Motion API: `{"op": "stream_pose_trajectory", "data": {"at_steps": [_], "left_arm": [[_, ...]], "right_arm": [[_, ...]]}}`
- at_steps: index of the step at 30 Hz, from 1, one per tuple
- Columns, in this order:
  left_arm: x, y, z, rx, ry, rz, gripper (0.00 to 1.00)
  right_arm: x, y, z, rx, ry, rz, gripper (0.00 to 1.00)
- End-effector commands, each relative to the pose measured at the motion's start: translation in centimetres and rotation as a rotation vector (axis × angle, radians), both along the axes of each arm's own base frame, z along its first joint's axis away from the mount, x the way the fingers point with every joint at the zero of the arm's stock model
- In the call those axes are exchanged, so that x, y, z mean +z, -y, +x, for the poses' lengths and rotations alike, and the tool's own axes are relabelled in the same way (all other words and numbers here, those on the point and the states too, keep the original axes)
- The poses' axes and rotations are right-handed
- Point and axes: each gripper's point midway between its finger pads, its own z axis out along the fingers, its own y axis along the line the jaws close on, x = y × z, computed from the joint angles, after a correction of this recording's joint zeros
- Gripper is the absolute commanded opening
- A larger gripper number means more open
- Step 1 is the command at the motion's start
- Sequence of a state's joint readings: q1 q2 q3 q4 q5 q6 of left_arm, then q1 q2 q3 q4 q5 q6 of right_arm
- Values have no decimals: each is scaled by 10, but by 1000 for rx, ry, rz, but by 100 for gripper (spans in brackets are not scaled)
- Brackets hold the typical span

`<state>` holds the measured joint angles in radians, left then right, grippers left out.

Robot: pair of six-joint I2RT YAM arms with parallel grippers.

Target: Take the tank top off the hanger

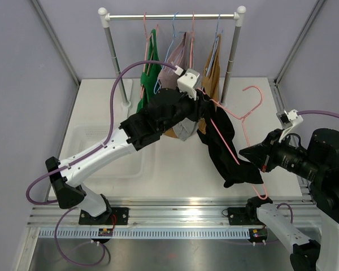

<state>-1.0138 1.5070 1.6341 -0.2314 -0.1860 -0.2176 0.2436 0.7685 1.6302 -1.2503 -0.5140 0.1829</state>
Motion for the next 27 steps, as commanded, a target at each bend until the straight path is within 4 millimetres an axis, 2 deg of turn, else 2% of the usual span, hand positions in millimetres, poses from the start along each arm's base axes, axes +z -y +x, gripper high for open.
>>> {"op": "stream_pose_trajectory", "data": {"at_steps": [1,2,3,4,5,7,11,12,13,14,17,19,20,23,24,25,26,27], "left_arm": [[12,-2,1,-3,22,-57,29],[10,-4,1,-1,22,-55,23],[8,-6,3,6,21,-52,8],[6,-10,7,30,12,-47,0],[4,-13,9,49,4,-41,0],[3,-32,20,147,-17,-33,0],[-1,-91,35,376,-52,-27,0],[1,-116,36,450,-59,-40,0],[-10,-132,37,504,-109,-37,0],[-13,-157,45,575,-130,-48,0],[-23,-203,44,668,-175,-71,0],[-20,-220,35,686,-169,-78,0],[-18,-224,32,686,-165,-74,0],[-12,-222,9,573,-153,-87,0],[-7,-205,-3,446,-147,-117,0],[-7,-197,-14,363,-136,-132,0],[-13,-184,-42,199,-131,-155,0],[-5,-178,-51,130,-87,-207,0]], "right_arm": [[11,-3,11,5,48,10,0],[11,-4,11,8,46,11,0],[10,-6,10,19,42,14,0],[11,-5,11,19,47,11,0],[10,-5,11,16,49,8,0],[4,-2,14,4,43,-23,0],[-10,-2,11,43,27,-100,0],[-13,-2,7,67,26,-117,0],[-14,-8,-2,140,42,-136,0],[-16,-10,-6,171,45,-149,0],[-8,-23,-34,359,101,-128,0],[3,-29,-51,477,185,-104,0],[8,-31,-58,516,208,-85,0],[40,-28,-49,447,339,-36,0],[61,-30,-42,415,423,9,0],[71,-30,-40,389,449,47,0],[76,-32,-34,368,470,66,0],[97,-35,-29,345,546,118,0]]}}
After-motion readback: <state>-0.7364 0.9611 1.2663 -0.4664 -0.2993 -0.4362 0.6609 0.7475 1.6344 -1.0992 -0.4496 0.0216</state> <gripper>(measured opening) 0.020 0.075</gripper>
